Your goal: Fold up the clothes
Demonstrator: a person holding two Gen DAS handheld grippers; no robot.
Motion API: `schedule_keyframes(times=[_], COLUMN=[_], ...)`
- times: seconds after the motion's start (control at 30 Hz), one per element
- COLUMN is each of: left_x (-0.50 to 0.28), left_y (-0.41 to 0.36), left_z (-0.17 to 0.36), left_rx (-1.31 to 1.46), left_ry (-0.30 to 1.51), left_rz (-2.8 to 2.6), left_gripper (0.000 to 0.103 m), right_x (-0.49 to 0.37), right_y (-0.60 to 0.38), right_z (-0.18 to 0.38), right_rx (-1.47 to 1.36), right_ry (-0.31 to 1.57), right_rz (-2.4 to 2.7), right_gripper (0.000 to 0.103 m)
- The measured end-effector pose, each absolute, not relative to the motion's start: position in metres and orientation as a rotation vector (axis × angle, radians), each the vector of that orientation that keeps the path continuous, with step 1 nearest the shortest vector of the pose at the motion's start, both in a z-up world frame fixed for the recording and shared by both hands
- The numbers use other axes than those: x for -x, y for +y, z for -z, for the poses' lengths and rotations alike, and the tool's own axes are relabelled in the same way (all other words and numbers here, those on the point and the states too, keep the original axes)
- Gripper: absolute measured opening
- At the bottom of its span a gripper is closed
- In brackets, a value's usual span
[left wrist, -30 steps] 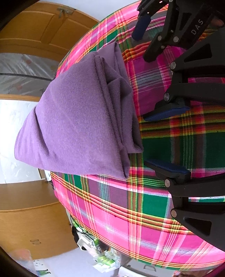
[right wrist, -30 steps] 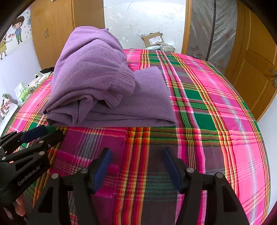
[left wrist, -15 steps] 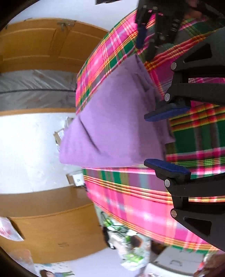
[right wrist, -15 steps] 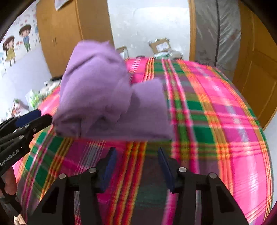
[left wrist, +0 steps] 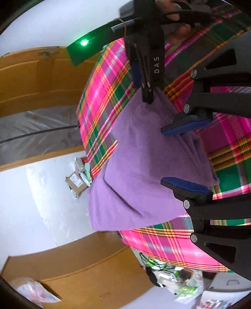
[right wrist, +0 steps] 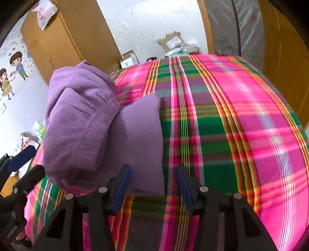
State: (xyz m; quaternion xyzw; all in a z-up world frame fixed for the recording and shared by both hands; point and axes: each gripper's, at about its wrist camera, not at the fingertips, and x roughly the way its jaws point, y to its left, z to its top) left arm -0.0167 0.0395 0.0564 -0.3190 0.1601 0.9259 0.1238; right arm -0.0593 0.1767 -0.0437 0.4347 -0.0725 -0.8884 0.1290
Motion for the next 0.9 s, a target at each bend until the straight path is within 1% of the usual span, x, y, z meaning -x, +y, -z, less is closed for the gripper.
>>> schedule_keyframes(times=[0.13,0.17,0.2,0.23,0.27,0.3,0.4,0.5,0.67,0.9], left_x=[0.02,0.022,0.024,0.026,0.027,0.028,0.028,0.024,0.018,0.012], left_y=[0.041,0.04,0.037,0.035,0.033,0.031,0.028,0.03,0.04,0.065], left_z=[-0.046,-0.044,-0.043,-0.042,-0.041,-0.042,-0.044,-0.047,-0.055,-0.058], left_rx=[0.955,0.968,0.98,0.992,1.002,1.007,1.005,0.99,0.952,0.937], left_ry=[0.541,0.544,0.528,0.512,0.494,0.468,0.429,0.427,0.367,0.351], left_rz=[-2.697,-2.699,-2.7,-2.702,-2.702,-2.7,-2.696,-2.699,-2.649,-2.586], left_gripper=[0.047,0.047,0.047,0.047,0.047,0.047,0.047,0.047,0.047,0.047], right_x=[0.067,0.067,0.067,0.068,0.067,0.065,0.056,0.047,0.032,0.024], right_y=[0.164,0.16,0.158,0.158,0.159,0.163,0.171,0.175,0.191,0.241], right_z=[0.045,0.045,0.044,0.042,0.04,0.038,0.028,0.013,-0.007,-0.026], right_rx=[-1.234,-1.228,-1.221,-1.21,-1.195,-1.177,-1.122,-1.06,-0.988,-0.977], right_ry=[-0.139,-0.12,-0.111,-0.111,-0.131,-0.166,-0.227,-0.214,-0.208,-0.218], right_rz=[2.544,2.541,2.536,2.527,2.523,2.522,2.532,2.57,2.649,2.805], right_gripper=[0.049,0.044,0.032,0.024,0.019,0.017,0.014,0.012,0.011,0.009])
